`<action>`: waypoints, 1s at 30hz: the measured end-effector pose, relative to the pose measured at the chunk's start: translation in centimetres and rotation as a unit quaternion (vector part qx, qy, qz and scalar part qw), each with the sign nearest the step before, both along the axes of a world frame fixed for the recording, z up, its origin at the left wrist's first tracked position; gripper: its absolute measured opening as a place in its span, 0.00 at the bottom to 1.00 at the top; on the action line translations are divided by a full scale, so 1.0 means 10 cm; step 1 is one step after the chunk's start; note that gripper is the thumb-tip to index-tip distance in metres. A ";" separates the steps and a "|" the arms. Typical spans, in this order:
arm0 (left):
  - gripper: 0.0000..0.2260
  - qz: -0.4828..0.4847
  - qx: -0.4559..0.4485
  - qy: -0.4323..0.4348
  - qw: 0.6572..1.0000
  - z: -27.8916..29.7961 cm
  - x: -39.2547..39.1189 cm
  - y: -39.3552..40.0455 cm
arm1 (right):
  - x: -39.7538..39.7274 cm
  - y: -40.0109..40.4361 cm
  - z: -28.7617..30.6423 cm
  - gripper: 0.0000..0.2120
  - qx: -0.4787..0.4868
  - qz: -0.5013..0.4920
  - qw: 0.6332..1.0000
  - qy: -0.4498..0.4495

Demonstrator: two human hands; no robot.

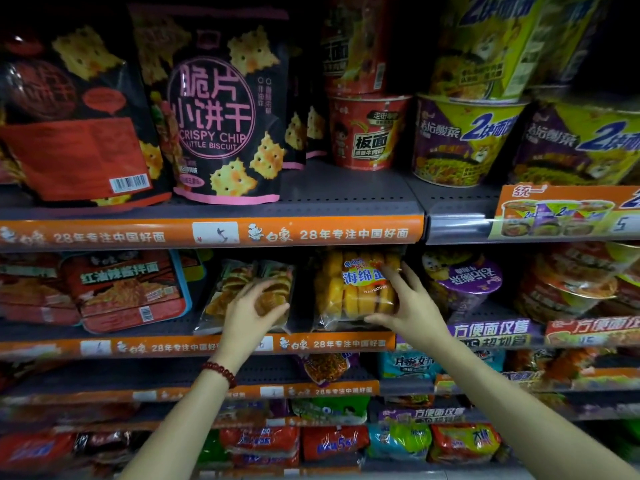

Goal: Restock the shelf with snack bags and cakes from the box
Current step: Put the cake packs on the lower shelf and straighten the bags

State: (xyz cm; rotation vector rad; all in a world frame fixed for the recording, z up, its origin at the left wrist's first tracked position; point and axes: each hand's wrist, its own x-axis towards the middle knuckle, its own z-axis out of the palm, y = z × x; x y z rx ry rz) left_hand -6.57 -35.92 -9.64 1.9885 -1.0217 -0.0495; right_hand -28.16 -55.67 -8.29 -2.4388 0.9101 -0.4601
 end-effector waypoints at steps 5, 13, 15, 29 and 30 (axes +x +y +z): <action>0.27 0.029 0.092 -0.089 0.991 -0.22 0.10 0.10 | 0.07 0.03 -0.05 0.36 -0.015 0.003 0.997 -0.076; 0.35 0.028 0.123 -0.137 0.982 -0.32 0.15 0.09 | -0.06 0.01 -0.11 0.39 0.021 0.026 0.997 -0.064; 0.35 0.034 0.125 -0.135 0.982 -0.33 0.15 0.08 | -0.05 0.03 -0.10 0.39 0.021 0.026 0.998 -0.059; 0.24 0.020 0.111 -0.020 0.993 -0.08 0.41 0.39 | 0.44 0.79 0.21 0.29 -0.187 0.131 0.973 -0.041; 0.25 0.016 0.110 -0.016 0.994 -0.10 0.47 0.45 | 0.54 0.91 0.17 0.27 -0.181 0.147 0.971 -0.047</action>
